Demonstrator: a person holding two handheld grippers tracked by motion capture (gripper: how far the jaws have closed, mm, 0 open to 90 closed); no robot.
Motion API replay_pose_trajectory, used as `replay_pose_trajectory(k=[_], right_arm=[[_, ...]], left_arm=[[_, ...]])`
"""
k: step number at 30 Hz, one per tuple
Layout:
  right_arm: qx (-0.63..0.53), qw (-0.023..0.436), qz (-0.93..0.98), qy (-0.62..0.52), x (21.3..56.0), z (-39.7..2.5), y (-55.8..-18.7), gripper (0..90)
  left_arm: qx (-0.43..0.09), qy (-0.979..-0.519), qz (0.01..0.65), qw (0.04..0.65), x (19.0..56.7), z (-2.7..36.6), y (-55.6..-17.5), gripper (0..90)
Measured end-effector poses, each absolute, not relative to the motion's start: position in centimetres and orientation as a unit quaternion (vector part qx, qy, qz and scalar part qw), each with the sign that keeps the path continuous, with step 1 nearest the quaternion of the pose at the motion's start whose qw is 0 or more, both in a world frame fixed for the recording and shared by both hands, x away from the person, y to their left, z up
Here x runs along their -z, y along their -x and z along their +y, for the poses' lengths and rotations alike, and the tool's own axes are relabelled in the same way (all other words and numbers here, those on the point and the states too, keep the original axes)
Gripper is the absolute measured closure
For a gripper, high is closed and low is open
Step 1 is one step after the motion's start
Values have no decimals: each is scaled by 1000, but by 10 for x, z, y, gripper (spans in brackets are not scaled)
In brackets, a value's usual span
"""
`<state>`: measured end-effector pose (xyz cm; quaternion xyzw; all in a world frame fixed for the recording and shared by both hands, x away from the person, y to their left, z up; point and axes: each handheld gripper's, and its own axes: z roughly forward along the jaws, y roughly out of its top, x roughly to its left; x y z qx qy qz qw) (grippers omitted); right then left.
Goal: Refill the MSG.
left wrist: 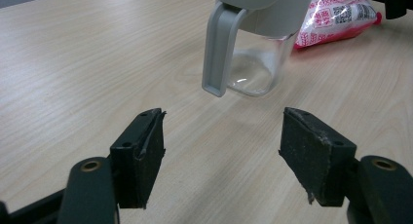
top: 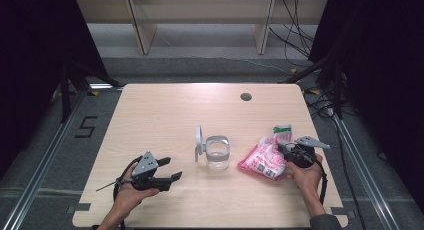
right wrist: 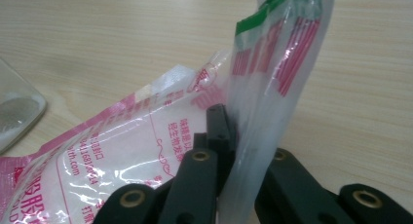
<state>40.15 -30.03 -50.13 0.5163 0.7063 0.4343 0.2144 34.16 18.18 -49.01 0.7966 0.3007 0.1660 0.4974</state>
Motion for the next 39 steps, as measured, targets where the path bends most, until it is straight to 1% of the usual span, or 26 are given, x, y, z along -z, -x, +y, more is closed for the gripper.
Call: replay_pose_trajectory(k=[1, 2, 3, 4, 5, 6, 7, 11, 13, 14, 15, 17, 18, 20, 22, 23, 24, 25, 26, 27, 28, 31, 38, 39], right_arm=[[-434, 207, 703, -523, 500, -298, -400, 900], [-432, 227, 714, -502, 501, -300, -402, 900], [-432, 230, 716, -497, 500, -300, -401, 900], [-437, 211, 709, -512, 498, -296, -397, 900], [-433, 225, 720, -494, 497, -298, -399, 900], [-442, 218, 709, -505, 496, -295, -397, 900], [-453, 222, 713, -487, 495, -296, -398, 900], [-467, 231, 709, -475, 488, -292, -393, 900], [-479, 217, 705, -476, 481, -289, -386, 900], [-480, 234, 710, -459, 480, -289, -387, 900], [-487, 227, 709, -457, 477, -287, -384, 900], [-498, 230, 708, -445, 472, -287, -380, 900], [-510, 224, 703, -442, 470, -286, -378, 900], [-517, 228, 700, -436, 467, -285, -375, 900], [-519, 233, 703, -427, 463, -284, -373, 900], [-519, 228, 706, -425, 462, -284, -372, 900], [-522, 230, 706, -420, 461, -282, -371, 900], [-524, 231, 705, -418, 456, -278, -368, 900], [-524, 231, 705, -418, 456, -278, -368, 900], [-524, 243, 707, -409, 452, -274, -366, 900], [-524, 243, 707, -409, 452, -274, -366, 900], [-530, 254, 709, -389, 445, -267, -364, 900], [-533, 263, 720, -358, 428, -256, -358, 900], [-534, 261, 721, -356, 424, -252, -356, 900]], left_arm=[[-166, -797, 301, 497, 490, 182, -342, 320], [-166, -797, 300, 497, 490, 182, -341, 320], [-166, -797, 301, 497, 490, 182, -341, 320], [-166, -795, 300, 500, 490, 182, -341, 320], [-159, -793, 310, 500, 490, 181, -340, 320], [-160, -793, 308, 501, 490, 181, -340, 320], [-165, -796, 300, 499, 490, 182, -341, 320], [-165, -796, 300, 499, 490, 183, -341, 320], [-165, -795, 302, 500, 490, 183, -341, 320], [-167, -796, 302, 498, 490, 183, -340, 320], [-166, -795, 300, 500, 490, 183, -341, 320], [-166, -796, 301, 499, 491, 184, -341, 320], [-159, -792, 311, 500, 492, 182, -339, 320], [-155, -794, 313, 498, 495, 181, -339, 320], [-161, -800, 300, 494, 496, 181, -340, 320], [-154, -794, 313, 497, 497, 179, -338, 320], [-154, -795, 312, 497, 497, 179, -338, 320], [-156, -799, 301, 497, 496, 179, -339, 320], [-152, -793, 313, 500, 496, 178, -337, 320], [-153, -792, 313, 501, 497, 176, -336, 320], [-153, -792, 313, 501, 497, 176, -336, 321], [-150, -797, 308, 497, 499, 172, -334, 320], [-148, -802, 300, 495, 501, 158, -328, 320], [-148, -804, 291, 497, 500, 153, -326, 321]])
